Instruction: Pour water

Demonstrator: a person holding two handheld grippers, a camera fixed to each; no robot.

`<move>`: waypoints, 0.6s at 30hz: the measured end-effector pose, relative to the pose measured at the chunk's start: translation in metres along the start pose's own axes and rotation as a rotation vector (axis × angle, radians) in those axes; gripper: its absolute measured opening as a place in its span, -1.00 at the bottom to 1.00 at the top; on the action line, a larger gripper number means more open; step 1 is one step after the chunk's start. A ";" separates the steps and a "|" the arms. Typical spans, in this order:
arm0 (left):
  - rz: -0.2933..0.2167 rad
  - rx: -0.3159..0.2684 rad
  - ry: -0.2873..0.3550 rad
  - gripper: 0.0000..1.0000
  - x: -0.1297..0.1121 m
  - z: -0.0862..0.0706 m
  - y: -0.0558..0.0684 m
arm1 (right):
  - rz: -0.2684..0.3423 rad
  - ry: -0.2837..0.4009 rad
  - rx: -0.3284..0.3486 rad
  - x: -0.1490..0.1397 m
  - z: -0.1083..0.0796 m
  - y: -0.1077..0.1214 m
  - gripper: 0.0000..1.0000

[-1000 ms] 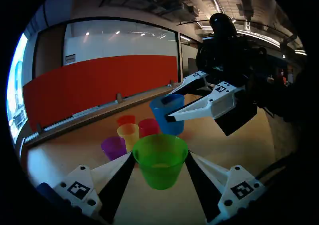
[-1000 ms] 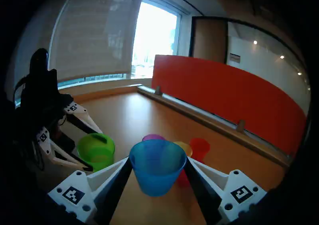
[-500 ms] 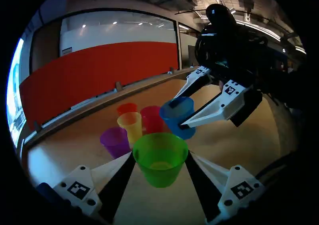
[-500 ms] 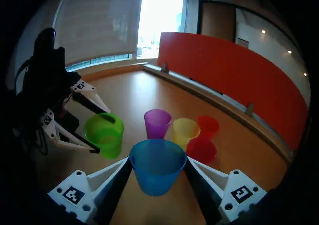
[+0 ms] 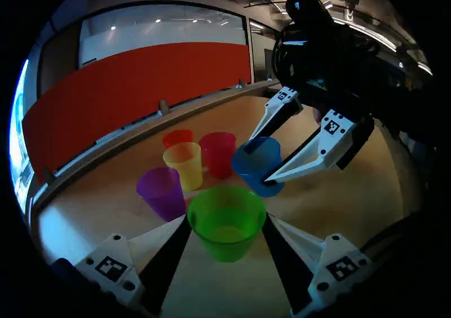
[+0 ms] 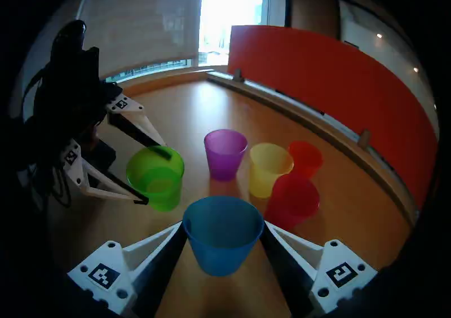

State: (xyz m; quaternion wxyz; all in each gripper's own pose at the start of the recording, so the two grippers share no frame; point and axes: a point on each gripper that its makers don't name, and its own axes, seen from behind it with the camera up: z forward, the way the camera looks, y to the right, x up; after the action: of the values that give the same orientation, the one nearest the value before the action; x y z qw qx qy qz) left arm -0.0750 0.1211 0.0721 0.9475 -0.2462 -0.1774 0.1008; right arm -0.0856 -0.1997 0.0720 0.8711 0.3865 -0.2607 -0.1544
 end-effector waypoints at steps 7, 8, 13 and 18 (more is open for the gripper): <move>-0.018 -0.001 -0.020 0.73 -0.004 0.008 -0.005 | -0.002 -0.007 0.010 -0.002 0.009 -0.001 0.84; -0.023 -0.001 -0.022 0.73 -0.005 0.010 -0.006 | -0.002 -0.007 0.012 -0.002 0.010 -0.001 0.84; -0.037 0.002 -0.031 0.73 -0.007 0.013 -0.009 | -0.003 -0.016 0.014 -0.006 0.013 0.000 0.84; -0.041 0.002 -0.044 0.73 -0.011 0.015 -0.010 | -0.003 -0.019 0.015 -0.007 0.016 0.000 0.84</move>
State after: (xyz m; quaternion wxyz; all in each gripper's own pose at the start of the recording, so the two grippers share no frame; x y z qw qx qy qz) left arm -0.0898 0.1157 0.0860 0.9455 -0.2394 -0.2030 0.0868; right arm -0.1008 -0.2062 0.0789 0.8654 0.3920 -0.2696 -0.1573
